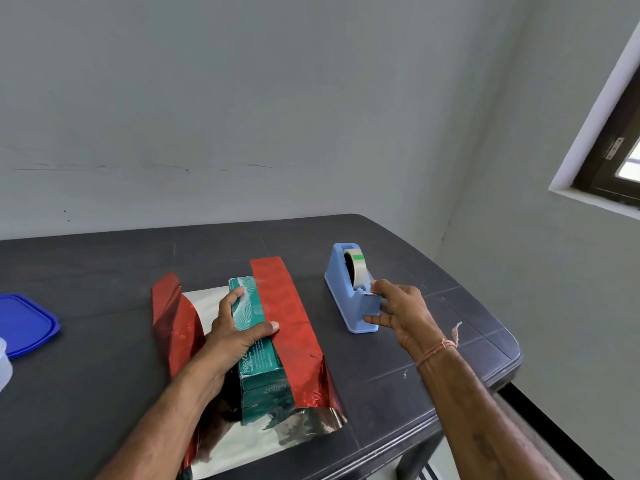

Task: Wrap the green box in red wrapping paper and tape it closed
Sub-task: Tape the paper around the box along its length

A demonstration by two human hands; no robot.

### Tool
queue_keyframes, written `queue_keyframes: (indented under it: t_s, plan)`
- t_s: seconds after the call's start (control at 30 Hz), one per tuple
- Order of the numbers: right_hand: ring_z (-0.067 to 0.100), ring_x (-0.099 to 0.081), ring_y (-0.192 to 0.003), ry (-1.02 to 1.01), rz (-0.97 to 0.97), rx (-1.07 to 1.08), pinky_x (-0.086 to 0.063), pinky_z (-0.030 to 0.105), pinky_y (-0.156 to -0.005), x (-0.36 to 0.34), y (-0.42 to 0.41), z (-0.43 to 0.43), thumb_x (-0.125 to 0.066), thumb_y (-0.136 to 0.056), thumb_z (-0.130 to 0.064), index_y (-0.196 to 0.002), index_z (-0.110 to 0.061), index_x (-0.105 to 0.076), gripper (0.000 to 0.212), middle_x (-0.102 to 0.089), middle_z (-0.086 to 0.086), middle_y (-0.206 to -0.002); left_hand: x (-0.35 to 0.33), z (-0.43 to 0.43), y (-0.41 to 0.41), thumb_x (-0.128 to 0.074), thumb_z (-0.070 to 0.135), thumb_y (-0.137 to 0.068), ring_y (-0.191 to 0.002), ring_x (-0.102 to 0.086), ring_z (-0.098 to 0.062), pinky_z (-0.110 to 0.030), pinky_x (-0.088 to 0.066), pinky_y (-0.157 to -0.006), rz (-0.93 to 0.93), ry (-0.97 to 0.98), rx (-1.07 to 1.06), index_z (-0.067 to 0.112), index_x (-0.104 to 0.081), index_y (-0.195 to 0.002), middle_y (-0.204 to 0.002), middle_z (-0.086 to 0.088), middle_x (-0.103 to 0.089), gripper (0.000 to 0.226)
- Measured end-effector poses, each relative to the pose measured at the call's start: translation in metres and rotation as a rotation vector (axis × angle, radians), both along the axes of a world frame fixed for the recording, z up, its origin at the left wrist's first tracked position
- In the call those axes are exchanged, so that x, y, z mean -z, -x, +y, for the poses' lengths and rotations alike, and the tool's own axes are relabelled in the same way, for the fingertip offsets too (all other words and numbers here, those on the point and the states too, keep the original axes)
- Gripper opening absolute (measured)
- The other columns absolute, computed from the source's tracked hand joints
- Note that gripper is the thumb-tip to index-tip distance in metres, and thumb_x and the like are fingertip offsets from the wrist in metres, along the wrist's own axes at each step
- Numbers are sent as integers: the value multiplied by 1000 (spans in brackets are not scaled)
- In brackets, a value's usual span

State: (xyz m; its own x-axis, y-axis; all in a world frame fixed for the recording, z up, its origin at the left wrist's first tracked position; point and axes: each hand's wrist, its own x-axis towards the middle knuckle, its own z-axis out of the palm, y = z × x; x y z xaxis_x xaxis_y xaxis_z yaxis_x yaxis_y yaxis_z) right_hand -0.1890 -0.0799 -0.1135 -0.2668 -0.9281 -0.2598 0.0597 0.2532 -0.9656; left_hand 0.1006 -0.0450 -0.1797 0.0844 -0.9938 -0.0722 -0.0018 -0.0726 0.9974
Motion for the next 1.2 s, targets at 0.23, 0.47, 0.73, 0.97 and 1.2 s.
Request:
queue_keyframes:
  t_s: [0.23,0.47,0.73,0.97,1.2]
  plan:
    - [27,-72,-100,85,-74,16,-63,48,-81,16,2,11,-74,-91,-15,-106,7,-63,29,-66,16,-113,-2,1,1,-96,50,-49,-125,-56,-23,-43,-50,-105,6,18,-6,57,-38,-137,-149,5,-44,106]
    - [27,-69,-109,133,-157,13,-65,35,-77,32,3,20,-73,-93,-20,-108,11,-66,35,-67,16,-113,1,0,0,-96,37,-66,-128,-54,-23,-43,-49,-106,17,15,-6,57,-37,-141,-153,6,-41,97]
    - [24,-71,-101,176,-178,60,-64,36,-76,47,-2,25,-73,-91,-22,-99,3,-71,26,-71,10,-103,2,-1,1,-90,29,-76,-128,-52,-21,-33,-47,-93,23,43,0,48,-34,-148,-156,7,-37,93]
    - [23,-74,-96,201,-135,128,-65,36,-78,61,-9,20,-76,-90,-19,-92,-2,-73,17,-75,14,-104,1,-1,0,-90,30,-76,-125,-56,-23,-34,-51,-92,20,16,5,51,-34,-146,-154,7,-39,93]
    - [24,-73,-93,169,3,237,-61,46,-89,77,-13,31,-69,-97,-27,-91,-12,-73,16,-75,8,-94,-1,1,-1,-95,40,-64,-120,-61,-24,-43,-53,-101,27,-7,22,57,-35,-142,-150,5,-44,100]
